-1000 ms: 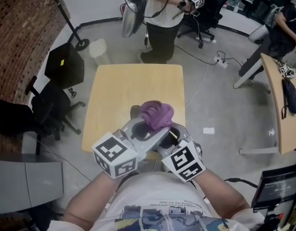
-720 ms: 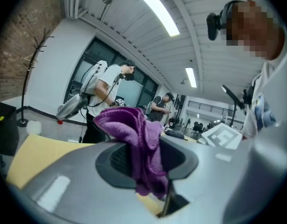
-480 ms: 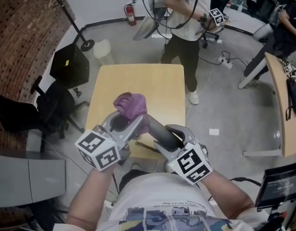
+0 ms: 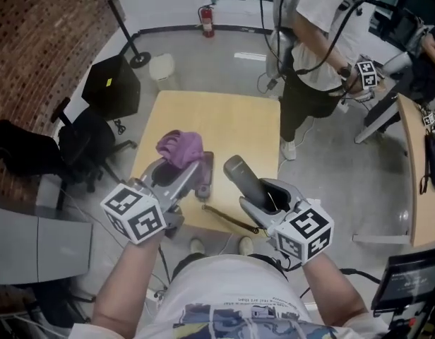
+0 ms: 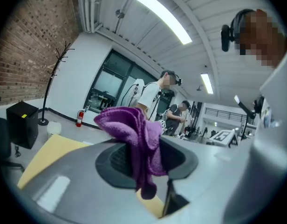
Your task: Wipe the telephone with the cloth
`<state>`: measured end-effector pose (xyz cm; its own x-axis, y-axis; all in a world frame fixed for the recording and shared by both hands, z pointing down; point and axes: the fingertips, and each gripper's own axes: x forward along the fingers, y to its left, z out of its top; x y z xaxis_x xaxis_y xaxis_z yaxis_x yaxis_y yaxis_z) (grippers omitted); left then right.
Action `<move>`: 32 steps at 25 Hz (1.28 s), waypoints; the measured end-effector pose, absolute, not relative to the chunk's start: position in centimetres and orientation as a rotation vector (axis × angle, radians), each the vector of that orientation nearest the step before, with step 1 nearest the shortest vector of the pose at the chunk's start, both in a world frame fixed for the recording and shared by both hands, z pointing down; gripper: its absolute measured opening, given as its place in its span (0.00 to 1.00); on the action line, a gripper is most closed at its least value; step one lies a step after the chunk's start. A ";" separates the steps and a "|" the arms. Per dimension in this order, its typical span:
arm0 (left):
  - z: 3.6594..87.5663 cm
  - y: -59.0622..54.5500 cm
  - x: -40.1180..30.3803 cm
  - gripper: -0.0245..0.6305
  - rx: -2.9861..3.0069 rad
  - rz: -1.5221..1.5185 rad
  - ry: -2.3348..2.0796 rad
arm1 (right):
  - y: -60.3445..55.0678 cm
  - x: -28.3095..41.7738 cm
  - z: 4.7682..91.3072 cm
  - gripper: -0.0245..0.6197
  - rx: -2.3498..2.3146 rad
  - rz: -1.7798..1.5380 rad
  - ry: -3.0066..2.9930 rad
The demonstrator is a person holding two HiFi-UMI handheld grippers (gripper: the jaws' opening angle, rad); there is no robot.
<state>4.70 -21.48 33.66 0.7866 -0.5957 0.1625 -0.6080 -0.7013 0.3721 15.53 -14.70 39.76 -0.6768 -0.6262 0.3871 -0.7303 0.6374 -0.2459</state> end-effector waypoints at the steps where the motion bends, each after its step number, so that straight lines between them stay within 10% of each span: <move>1: 33.5 -21.2 4.8 0.26 2.562 0.022 -0.899 | -14.8 15.9 39.5 0.42 1.110 0.594 -2.606; 32: 32.6 -11.6 10.5 0.26 2.336 -0.260 -0.405 | -14.1 14.4 34.0 0.42 0.912 1.772 -3.008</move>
